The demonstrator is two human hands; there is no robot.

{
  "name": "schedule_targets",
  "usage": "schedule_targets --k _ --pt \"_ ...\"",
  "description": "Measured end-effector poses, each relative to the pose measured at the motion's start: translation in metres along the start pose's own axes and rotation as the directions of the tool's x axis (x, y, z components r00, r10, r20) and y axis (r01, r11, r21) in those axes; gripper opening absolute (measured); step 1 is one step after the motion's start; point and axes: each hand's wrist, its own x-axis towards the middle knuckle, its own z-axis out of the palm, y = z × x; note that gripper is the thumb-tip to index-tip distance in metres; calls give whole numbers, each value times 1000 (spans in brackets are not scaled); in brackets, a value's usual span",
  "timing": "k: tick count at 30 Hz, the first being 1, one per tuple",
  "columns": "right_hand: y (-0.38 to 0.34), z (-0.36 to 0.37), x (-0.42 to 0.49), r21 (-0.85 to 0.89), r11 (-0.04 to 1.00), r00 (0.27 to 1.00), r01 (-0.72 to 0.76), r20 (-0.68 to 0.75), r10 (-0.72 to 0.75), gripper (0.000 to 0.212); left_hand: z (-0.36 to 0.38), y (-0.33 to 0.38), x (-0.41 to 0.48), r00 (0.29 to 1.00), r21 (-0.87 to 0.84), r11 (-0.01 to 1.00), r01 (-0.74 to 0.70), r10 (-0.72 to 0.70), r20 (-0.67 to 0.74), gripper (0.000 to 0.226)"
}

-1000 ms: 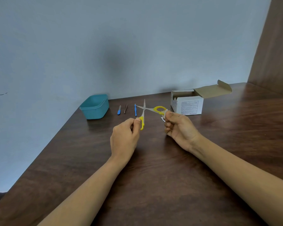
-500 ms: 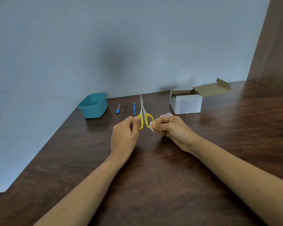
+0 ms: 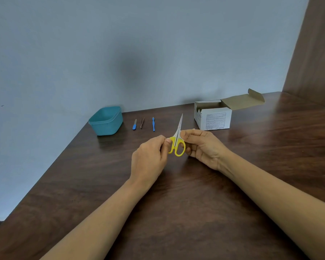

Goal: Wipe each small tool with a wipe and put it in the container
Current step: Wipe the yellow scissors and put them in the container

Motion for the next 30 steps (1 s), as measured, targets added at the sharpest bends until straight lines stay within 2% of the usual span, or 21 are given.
schedule_targets --k 6,12,15,21,24,27,30 --pt "3 1 2 -39 999 1000 -6 19 7 10 -3 -3 2 998 32 998 53 -51 -36 37" --pt "7 3 2 44 994 994 98 -50 -96 16 0 -2 2 997 -13 997 -77 77 16 38" --pt "9 4 2 61 987 985 150 -92 -144 13 2 0 2 995 18 995 -96 95 32 38" --pt "8 6 3 -93 990 992 104 -58 -110 20 -4 -1 1 997 125 991 -56 61 -39 31" --pt "7 6 4 -80 992 992 100 -66 -105 22 -1 -1 2 996 64 994 -90 91 -9 32" --pt "10 7 4 9 993 986 121 -116 -119 26 -1 -3 4 992 -43 992 -118 120 35 37" --pt "11 8 4 70 989 980 131 -157 -119 34 0 -2 4 989 -65 988 -137 140 50 41"
